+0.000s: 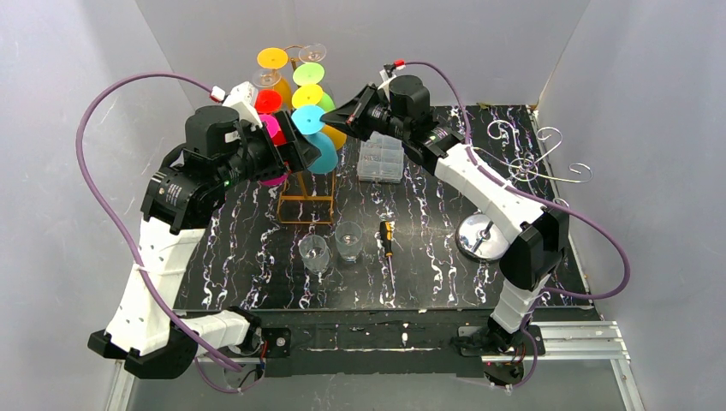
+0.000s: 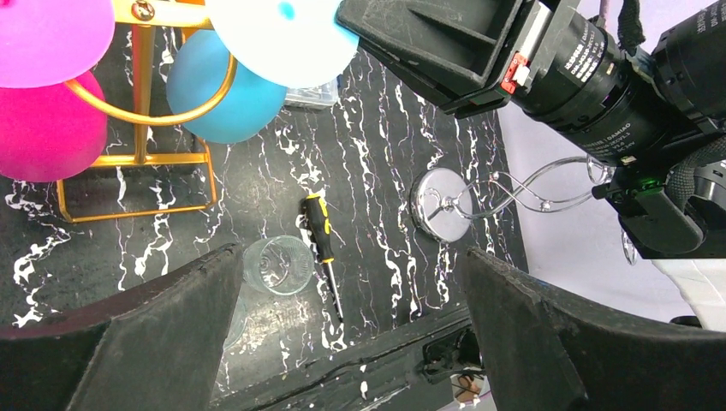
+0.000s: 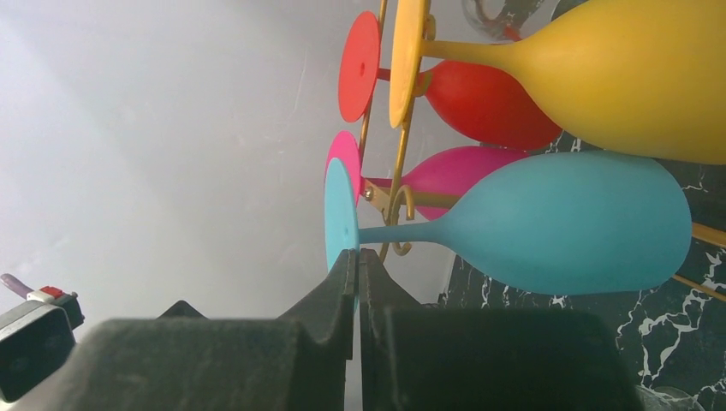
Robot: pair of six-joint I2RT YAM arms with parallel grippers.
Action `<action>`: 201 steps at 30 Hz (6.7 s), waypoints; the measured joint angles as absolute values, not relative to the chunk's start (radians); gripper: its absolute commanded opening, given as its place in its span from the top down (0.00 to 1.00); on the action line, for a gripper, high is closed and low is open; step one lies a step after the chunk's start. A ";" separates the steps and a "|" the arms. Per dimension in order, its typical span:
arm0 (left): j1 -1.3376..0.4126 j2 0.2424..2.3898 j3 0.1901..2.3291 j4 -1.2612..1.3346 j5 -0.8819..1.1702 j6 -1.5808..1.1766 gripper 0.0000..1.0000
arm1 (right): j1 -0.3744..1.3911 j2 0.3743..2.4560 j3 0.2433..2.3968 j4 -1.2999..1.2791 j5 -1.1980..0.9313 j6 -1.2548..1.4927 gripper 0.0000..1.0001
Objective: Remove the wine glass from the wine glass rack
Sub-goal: Pick up the wine glass from the wine rack, then place the wine glass at the center of the board.
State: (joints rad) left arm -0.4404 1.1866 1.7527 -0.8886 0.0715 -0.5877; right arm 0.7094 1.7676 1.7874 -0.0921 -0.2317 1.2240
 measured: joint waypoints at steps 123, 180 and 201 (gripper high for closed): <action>-0.112 1.481 1.706 0.467 0.862 -1.146 0.36 | 0.383 1.543 1.906 0.258 -0.402 1.806 0.99; -0.192 1.439 1.694 0.764 0.925 -1.496 1.00 | 0.375 1.238 1.773 -0.056 -0.283 1.457 0.02; -0.597 1.237 1.941 -0.860 0.428 -0.535 1.00 | 0.375 1.326 2.073 -0.675 -0.054 0.715 0.02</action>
State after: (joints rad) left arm -0.5968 1.2373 1.9411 -0.8604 0.4278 -0.5346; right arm 0.3748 1.3258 2.0727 -0.6746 -0.0540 0.7147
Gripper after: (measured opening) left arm 0.039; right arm 0.983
